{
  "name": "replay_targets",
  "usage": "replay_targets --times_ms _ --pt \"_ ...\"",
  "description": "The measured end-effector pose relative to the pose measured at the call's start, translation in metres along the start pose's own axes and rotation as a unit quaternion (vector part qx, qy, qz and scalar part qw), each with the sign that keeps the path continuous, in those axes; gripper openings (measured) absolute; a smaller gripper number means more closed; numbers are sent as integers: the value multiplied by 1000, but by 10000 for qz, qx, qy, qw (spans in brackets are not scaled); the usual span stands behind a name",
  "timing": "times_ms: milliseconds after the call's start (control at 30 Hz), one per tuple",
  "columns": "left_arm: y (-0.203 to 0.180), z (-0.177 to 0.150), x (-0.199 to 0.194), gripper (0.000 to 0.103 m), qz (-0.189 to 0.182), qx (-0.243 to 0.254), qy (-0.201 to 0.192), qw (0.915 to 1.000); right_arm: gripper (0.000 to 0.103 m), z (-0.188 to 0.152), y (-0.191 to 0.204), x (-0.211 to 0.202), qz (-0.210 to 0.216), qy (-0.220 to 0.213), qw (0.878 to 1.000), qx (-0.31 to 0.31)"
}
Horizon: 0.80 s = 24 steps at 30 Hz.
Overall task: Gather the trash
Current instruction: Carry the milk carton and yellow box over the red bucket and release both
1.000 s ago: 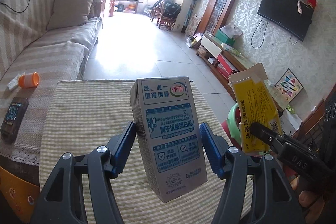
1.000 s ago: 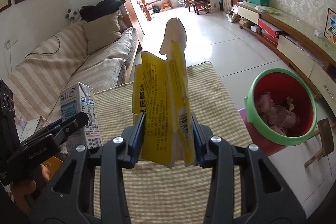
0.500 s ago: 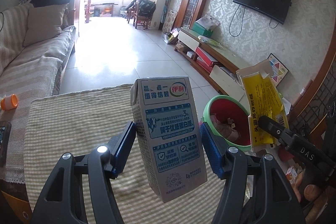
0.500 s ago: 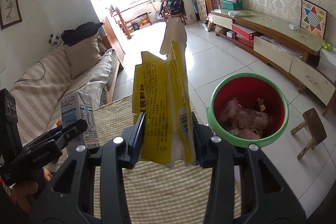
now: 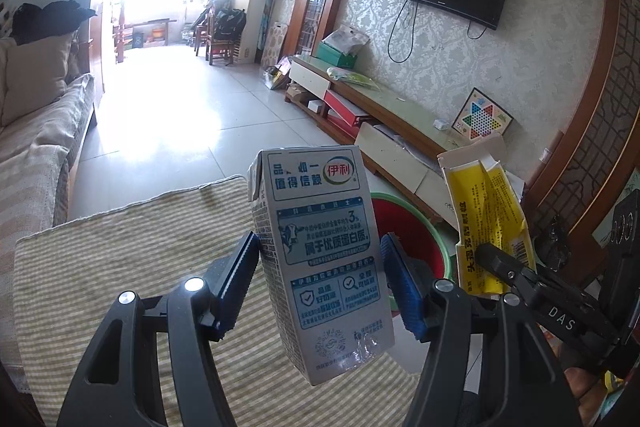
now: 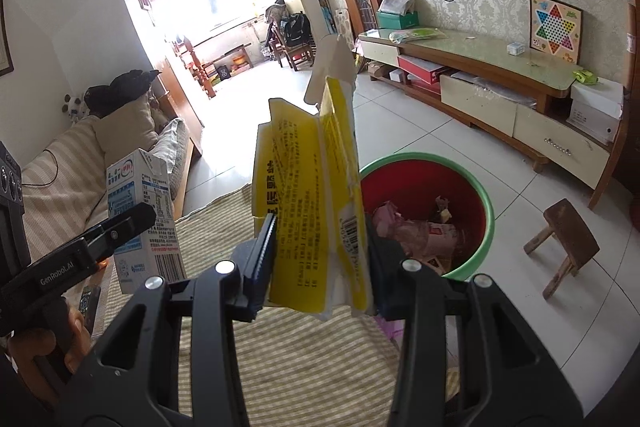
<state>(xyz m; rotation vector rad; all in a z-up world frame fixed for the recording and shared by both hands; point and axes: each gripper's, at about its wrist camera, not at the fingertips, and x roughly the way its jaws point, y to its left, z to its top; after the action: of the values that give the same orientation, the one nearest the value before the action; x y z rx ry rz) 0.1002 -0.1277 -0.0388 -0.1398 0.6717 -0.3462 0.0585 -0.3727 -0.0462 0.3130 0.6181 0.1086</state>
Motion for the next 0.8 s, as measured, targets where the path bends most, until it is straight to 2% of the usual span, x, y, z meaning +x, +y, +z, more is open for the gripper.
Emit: replay_targets --times_ms 367,600,800 --pt "-39 17 17 60 -374 294 20 9989 40 15 -34 -22 -342 -321 9987 199" --pt "-50 22 47 60 -485 355 209 9980 40 15 -59 -23 -545 -312 9976 278" --pt "-63 21 78 60 -568 361 393 9970 40 11 -82 -5 -550 -136 9973 470"
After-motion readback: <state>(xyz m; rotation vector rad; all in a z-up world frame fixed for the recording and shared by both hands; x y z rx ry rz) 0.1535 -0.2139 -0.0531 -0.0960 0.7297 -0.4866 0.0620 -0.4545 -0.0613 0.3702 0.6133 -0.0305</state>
